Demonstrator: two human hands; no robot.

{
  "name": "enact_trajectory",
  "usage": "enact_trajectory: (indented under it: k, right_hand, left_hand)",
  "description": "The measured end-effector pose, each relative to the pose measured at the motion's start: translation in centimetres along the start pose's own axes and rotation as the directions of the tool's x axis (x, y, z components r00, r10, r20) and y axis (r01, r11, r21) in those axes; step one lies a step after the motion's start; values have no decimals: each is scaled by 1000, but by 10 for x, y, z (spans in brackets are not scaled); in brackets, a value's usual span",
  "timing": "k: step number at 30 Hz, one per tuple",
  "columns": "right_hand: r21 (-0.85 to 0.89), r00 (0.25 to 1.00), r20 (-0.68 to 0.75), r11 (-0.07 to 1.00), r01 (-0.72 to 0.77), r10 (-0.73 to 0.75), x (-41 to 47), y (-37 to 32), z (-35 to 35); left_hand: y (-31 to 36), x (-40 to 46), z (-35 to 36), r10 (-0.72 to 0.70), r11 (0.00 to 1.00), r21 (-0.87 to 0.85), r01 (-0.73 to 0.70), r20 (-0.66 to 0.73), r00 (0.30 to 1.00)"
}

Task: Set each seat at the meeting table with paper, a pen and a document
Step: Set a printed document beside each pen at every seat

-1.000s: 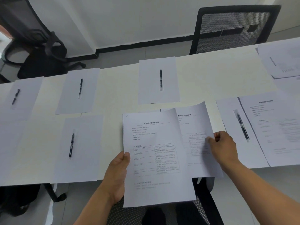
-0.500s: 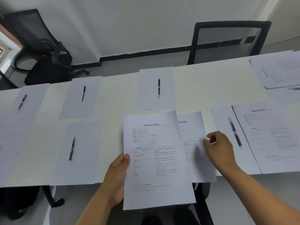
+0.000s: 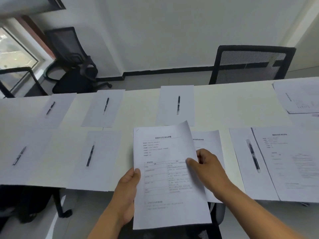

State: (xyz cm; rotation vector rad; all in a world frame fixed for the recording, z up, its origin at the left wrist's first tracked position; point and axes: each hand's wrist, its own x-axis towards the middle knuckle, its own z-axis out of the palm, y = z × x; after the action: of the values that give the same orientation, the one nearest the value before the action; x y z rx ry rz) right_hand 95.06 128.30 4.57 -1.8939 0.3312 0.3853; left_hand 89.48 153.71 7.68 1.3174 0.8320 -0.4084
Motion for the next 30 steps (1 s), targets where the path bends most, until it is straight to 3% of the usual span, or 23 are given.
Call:
enact_trajectory:
  k: [11,30]
  right_hand:
    - [-61,996,11,994,92,-91,-42,-50,58]
    - [-55,975,24,974,221,-220,-189,-157,301]
  left_hand:
    - [4,-42,-77,89,989,-121,-90,-17,996]
    - [22,-111,-372,252,954,-165,-250,-5,968]
